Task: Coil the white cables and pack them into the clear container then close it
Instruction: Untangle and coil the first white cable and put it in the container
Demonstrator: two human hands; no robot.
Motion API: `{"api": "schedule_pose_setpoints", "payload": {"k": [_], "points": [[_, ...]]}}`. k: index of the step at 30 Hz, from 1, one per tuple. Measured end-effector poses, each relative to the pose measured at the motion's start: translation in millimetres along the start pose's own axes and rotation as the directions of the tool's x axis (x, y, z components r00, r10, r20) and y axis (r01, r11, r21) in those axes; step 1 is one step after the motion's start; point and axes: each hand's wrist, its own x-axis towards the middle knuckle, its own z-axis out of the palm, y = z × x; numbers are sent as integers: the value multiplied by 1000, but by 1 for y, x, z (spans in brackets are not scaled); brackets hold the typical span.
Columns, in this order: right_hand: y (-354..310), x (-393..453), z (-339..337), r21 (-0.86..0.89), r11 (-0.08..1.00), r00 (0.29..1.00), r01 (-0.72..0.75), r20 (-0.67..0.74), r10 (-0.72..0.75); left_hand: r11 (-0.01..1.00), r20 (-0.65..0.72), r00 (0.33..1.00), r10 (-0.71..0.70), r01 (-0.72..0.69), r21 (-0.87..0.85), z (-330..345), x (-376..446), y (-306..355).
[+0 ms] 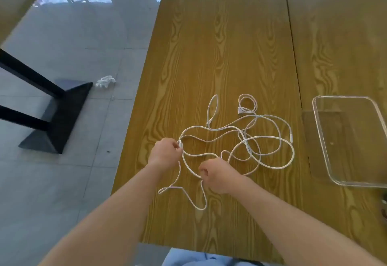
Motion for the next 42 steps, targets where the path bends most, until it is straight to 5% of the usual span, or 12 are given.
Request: {"api": "schedule_pose_setpoints", "payload": {"k": [14,22,29,35,42], "points": [[2,24,29,-164,986,990,-6,-143,-17,985,-34,986,-165,163,-54,9,16,8],[-2,19,39,-304,952,956,24,-270,-111,953,-92,993,-72,41,-299,-2,4,10],[-12,5,29,-170,979,954,114,-257,-155,799,-159,987,-32,-70,-597,-21,-11,10],[-24,-27,9,-65,967,911,246,-327,-253,630,-114,988,-107,-21,-776,-45,-12,22],[-42,-52,-31,-55,933,846,357,-405,-348,535,-82,989,-124,-2,-845,-68,-11,19]]}}
